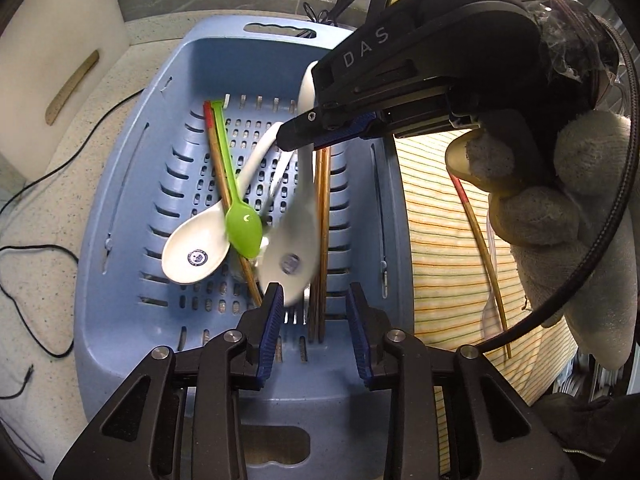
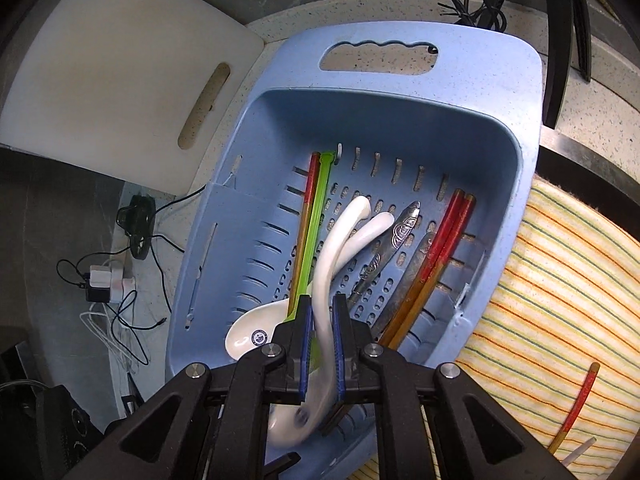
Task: Organize utensils
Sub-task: 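Carry the white spoon with the left tool into the blue basket, then open the left tool and move it back over the chopstick, then close the left tool on the red-tipped chopstick while the right tool grasps the clear spoon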
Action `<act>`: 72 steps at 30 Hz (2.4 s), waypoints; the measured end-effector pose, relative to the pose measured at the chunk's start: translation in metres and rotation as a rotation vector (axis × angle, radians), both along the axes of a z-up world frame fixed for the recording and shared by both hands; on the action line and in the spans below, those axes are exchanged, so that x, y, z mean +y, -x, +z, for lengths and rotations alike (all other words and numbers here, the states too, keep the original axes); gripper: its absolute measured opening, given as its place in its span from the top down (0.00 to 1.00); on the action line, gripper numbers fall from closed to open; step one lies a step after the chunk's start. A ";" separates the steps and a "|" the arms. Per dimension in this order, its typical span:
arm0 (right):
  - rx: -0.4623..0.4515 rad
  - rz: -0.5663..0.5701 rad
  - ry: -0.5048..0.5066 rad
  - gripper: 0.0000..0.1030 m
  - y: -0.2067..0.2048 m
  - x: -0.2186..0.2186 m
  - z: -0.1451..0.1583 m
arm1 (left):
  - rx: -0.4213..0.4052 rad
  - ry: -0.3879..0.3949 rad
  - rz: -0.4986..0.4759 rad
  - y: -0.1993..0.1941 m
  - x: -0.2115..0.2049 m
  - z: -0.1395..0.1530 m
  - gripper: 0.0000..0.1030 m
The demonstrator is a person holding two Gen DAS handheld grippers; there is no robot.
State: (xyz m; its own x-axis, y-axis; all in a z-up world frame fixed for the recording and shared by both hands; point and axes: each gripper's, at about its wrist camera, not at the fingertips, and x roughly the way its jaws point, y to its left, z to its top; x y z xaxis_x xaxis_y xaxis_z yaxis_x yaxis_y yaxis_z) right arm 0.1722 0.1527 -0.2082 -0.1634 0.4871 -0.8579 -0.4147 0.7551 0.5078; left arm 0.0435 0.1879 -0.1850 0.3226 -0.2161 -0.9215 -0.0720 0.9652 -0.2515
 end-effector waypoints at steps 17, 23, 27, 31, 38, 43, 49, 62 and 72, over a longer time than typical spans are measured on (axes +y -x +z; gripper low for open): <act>-0.065 0.031 -0.039 0.88 0.008 -0.006 0.027 | -0.040 -0.017 0.037 0.004 -0.005 0.020 0.71; -0.089 0.031 -0.060 0.88 0.011 -0.023 0.039 | -0.073 -0.047 0.041 0.011 -0.018 0.034 0.71; -0.103 0.029 -0.075 0.88 0.013 -0.040 0.049 | -0.091 -0.065 0.044 0.016 -0.033 0.040 0.71; -0.113 0.026 -0.094 0.87 0.014 -0.062 0.057 | -0.101 -0.078 0.042 0.019 -0.050 0.046 0.71; -0.122 0.005 -0.113 0.79 0.015 -0.110 0.067 | -0.106 -0.078 0.048 0.025 -0.079 0.050 0.71; -0.120 -0.022 -0.106 0.79 0.012 -0.152 0.067 | -0.099 -0.052 0.048 0.027 -0.103 0.044 0.71; -0.100 -0.057 -0.079 0.76 0.008 -0.200 0.054 | -0.075 -0.017 0.030 0.024 -0.136 0.030 0.71; -0.009 -0.149 -0.052 0.76 0.027 -0.253 0.014 | -0.018 0.042 -0.010 -0.005 -0.170 0.004 0.71; 0.033 -0.236 -0.055 0.76 0.042 -0.263 -0.005 | 0.015 0.005 -0.012 -0.036 -0.177 -0.012 0.71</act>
State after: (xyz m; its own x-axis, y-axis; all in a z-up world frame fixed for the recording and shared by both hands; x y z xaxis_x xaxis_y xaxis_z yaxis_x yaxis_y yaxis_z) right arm 0.1297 -0.1101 -0.2136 -0.0672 0.5608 -0.8252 -0.2122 0.8001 0.5611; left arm 0.0796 0.0107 -0.1974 0.3064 -0.2248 -0.9250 -0.0643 0.9646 -0.2557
